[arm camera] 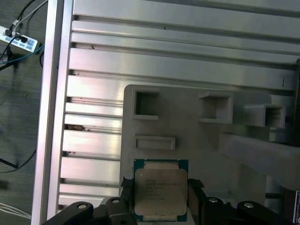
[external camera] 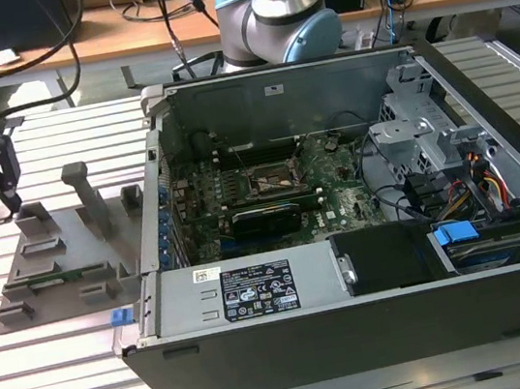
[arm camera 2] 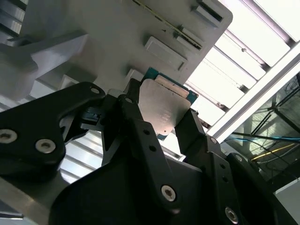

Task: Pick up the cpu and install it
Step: 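Pick up the cpu and move it towards the insertion slot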

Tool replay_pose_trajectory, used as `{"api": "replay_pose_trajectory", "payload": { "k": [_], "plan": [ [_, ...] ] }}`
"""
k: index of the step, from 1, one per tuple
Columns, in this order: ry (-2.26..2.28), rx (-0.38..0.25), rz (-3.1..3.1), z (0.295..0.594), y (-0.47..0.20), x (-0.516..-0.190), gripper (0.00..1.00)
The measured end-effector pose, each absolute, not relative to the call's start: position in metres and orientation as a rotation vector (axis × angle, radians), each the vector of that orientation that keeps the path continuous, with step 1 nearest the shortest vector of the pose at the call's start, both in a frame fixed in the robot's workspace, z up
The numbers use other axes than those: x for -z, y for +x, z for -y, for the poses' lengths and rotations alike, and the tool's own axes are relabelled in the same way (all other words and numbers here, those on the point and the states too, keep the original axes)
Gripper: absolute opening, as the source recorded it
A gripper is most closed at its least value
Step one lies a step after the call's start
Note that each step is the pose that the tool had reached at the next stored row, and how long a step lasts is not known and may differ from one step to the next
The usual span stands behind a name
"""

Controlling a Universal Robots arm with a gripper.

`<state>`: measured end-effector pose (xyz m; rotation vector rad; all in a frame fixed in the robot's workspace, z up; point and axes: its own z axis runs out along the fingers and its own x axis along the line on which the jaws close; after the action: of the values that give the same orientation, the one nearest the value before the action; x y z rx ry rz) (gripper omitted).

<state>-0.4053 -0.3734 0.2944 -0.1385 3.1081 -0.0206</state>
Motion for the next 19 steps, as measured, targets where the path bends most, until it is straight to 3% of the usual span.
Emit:
{"api": "replay_pose_trajectory", "payload": {
  "k": [19],
  "plan": [
    [-0.139,0.021,-3.108,0.373,-0.405,-0.316,0.55]
  ]
}}
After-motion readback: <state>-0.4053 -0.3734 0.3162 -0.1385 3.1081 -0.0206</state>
